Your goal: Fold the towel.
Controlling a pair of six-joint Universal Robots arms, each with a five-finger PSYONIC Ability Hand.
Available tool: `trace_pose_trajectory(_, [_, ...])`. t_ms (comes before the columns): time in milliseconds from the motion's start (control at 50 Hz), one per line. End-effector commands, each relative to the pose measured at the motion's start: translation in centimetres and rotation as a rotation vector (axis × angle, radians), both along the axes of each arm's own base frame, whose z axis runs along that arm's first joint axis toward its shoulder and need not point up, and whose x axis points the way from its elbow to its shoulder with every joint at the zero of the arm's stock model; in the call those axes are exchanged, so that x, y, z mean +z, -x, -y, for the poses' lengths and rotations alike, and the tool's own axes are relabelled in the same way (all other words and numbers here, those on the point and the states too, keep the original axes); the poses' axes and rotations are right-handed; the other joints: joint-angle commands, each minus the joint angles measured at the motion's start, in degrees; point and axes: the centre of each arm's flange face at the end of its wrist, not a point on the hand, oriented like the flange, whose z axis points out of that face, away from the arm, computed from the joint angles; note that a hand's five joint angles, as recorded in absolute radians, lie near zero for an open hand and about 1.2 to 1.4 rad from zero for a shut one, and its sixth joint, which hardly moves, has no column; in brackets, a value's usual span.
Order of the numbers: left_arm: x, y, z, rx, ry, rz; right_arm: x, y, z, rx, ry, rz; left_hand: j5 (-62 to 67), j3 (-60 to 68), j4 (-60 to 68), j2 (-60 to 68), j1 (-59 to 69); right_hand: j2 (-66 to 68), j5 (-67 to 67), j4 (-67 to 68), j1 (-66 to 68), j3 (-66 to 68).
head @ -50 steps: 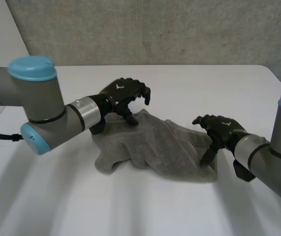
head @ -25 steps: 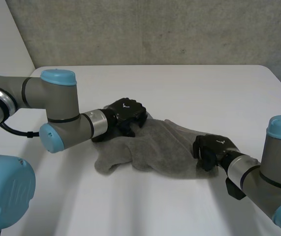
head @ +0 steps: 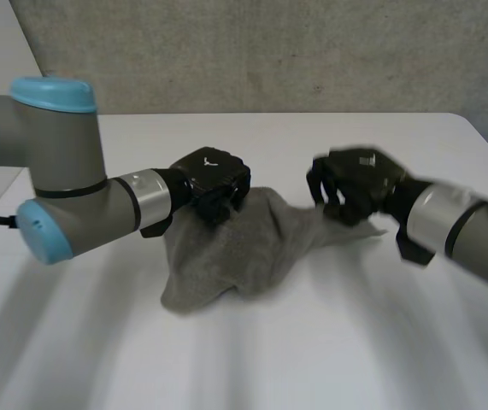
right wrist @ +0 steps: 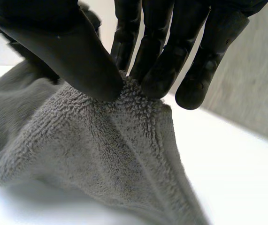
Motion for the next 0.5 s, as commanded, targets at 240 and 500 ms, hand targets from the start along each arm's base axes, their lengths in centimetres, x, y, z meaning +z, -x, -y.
trace_pose_trajectory(240, [3.4,-4.1,-3.6,0.124,-0.049,-0.188,5.3,-0.8,1.2,0.042,0.106,-0.110,6.37,7.01,2.75,6.25,6.71,5.76,4.14,3.41,3.98,3.91])
trace_pose_trajectory(500, [3.8,-4.0,-3.4,0.121,-0.013,-0.210,1.7,-0.8,0.3,0.128,0.019,-0.304,6.37,7.01,2.75,6.25,6.71,5.76,4.14,3.41,3.98,3.91])
